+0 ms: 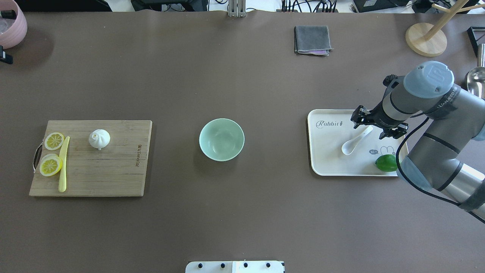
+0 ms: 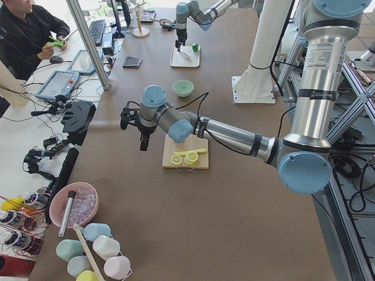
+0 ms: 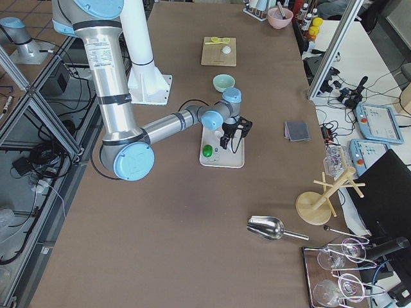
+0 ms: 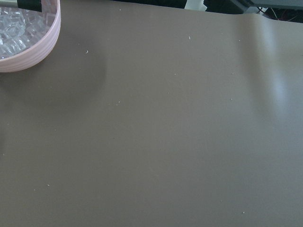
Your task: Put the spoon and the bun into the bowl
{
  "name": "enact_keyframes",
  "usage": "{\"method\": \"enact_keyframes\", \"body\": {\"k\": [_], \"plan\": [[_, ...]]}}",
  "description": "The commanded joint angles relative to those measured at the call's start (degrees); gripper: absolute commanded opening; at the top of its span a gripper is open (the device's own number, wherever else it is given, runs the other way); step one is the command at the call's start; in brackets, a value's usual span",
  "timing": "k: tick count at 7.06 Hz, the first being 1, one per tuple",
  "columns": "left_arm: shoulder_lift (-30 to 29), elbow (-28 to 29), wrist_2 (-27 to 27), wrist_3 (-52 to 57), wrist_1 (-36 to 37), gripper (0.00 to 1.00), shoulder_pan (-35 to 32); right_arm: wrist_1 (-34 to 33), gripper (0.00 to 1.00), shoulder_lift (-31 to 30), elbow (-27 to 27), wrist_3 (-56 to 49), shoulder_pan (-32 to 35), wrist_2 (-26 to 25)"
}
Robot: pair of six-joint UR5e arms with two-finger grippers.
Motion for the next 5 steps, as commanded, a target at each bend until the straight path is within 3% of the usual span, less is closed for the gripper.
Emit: {"method": "enact_keyframes", "body": {"k": [1, 2, 5], "plan": [[-0.2, 0.2, 0.0, 0.2, 0.0, 0.98, 0.0, -0.2, 0.74, 0.1, -0.3, 0.6, -1.2, -1.5], [-0.2, 0.2, 0.0, 0.4, 0.0, 0.98, 0.0, -0.2, 0.69, 0.1, -0.7, 0.6, -1.8, -2.1], [-0.4, 0.2, 0.0, 0.5, 0.0, 0.98, 0.0, -0.2, 0.67, 0.0, -0.7, 1.0, -2.1, -2.1]]}}
